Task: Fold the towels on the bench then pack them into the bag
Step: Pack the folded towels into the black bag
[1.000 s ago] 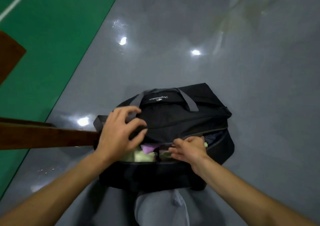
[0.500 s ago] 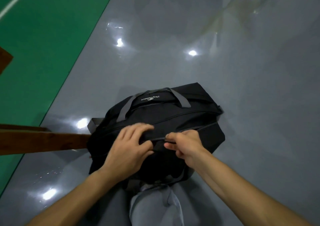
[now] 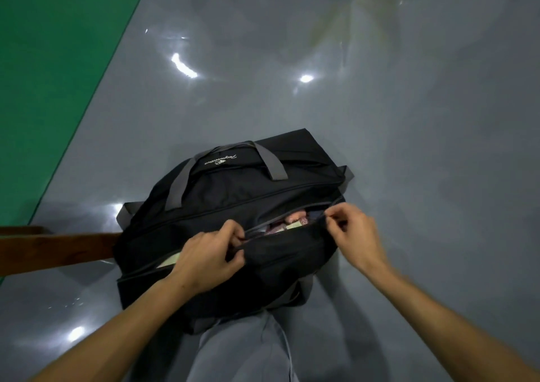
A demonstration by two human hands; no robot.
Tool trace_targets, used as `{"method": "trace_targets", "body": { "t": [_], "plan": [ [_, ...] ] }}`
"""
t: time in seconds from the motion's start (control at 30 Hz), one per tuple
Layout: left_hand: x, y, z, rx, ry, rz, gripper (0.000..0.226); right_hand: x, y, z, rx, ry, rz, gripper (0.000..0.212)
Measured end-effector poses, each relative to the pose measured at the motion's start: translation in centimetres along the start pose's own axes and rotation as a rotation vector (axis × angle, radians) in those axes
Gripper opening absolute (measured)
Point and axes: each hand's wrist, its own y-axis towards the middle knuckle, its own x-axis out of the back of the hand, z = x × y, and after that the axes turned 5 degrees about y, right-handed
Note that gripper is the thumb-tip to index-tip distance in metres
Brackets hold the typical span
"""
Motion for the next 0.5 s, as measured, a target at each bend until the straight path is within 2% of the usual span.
{"method": "trace_targets", "body": {
  "t": [0.1, 0.2, 0.3, 0.33, 0.4, 0.5],
  "plan": [
    [-0.6, 3.9, -3.8, 0.068, -0.124, 0.157, 0.039, 0.6, 1.6, -2.9, -0.010, -0.159, -0.009, 0.023],
    [-2.7, 8.0, -8.1, 0.043, -0.222, 0.261, 0.049, 0.3, 3.3, -4.0, -0.093, -0.047, 0.037, 0.036],
    [-5.2, 11.0, -11.4, 0.057, -0.326, 0.330, 0.076, -0.6, 3.8, -3.7, -0.116, 0.072, 0.008, 0.037],
    [-5.7, 11.6, -12.1, 0.069, -0.346, 0.335, 0.073, -0.9, 3.9, -3.7, -0.109, 0.118, -0.022, 0.036],
    [-6.4, 12.3, -13.1, 0.079, -0.388, 0.295, 0.053, -1.0, 3.8, -3.6, -0.109, 0.215, -0.080, 0.031],
    [-5.5, 12.0, -12.5, 0.137, -0.485, 0.144, 0.041, -0.2, 4.4, -4.1, -0.161, 0.392, -0.128, 0.026]
  ]
}}
